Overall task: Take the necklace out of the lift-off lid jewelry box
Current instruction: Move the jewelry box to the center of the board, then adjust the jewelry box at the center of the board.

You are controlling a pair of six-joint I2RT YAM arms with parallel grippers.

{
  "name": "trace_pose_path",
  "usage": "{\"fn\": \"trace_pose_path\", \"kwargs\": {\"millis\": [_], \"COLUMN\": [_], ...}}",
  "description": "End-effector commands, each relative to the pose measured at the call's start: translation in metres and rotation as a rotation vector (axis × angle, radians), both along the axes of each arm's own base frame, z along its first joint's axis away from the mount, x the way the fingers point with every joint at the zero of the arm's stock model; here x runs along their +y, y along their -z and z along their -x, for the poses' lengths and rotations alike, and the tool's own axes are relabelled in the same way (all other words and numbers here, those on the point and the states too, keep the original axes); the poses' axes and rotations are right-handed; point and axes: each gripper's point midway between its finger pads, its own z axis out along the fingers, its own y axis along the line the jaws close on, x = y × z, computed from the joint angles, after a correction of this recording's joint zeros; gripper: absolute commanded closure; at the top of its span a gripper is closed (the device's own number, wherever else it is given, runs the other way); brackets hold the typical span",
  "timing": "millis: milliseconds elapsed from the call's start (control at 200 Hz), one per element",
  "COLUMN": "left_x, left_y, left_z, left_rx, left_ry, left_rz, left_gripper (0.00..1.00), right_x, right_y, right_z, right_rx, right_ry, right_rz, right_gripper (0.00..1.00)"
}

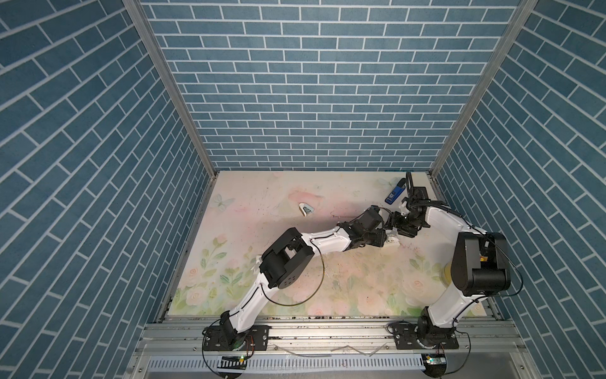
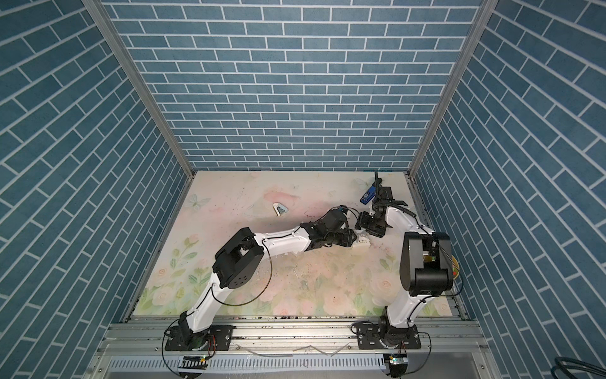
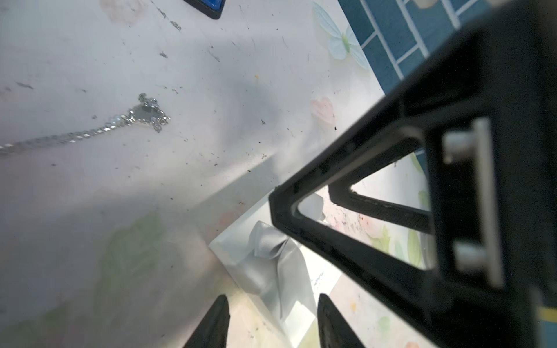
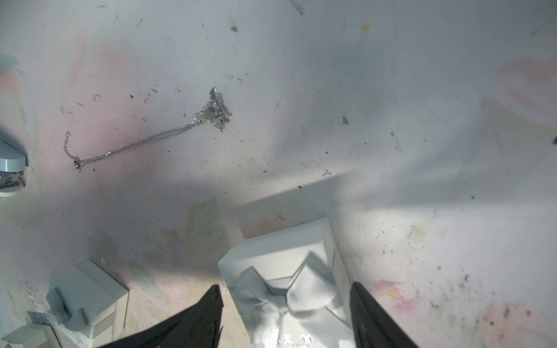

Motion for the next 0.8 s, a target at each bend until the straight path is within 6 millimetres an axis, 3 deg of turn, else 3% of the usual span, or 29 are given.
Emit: {"fn": "trace_pose_path", "kwargs": {"millis": [0, 175, 270, 490, 645, 795], "left_x": [0.03, 0.086, 0.123, 0.195, 0.224, 0.255], "left_y": [-0.038, -0.064, -0.066, -0.041, -0.027, -0.024], "left_z": [-0.017, -0.041, -0.046, -0.039, -0.015, -0.014], "left_rx": [-0.068, -0.134, -0.139, 0.022, 0.094, 0.187], "left_ry": [0.018, -0.062, -0.123, -0.144, -0.102, -0.061], "left_rz": [-0.084, -0.189, -0.213, -0.217, -0.243, -0.216], "left_gripper": [0.5, 0.47, 0.45, 0.5, 0.5, 0.55], "right_x": [-0.004, 0.01, 0.025, 0.07, 0.11, 0.151], "right_y": [-0.02, -0.035, -0.042, -0.043, -0.027, -0.011], "right_z": [0.007, 0.027, 0.042, 0.07, 0.083, 0.084], "right_rx": [-0.025, -0.047, -0.036, -0.052, -0.034, -0.065], "right_ry": [0.008, -0.038, -0.103, -0.166, -0.169, -0.073], "right_rz": [0.009, -0.007, 0.004, 0.002, -0.064, -0.208], "right_gripper": [0.32, 0.34, 0.34, 0.36, 0.36, 0.36]}}
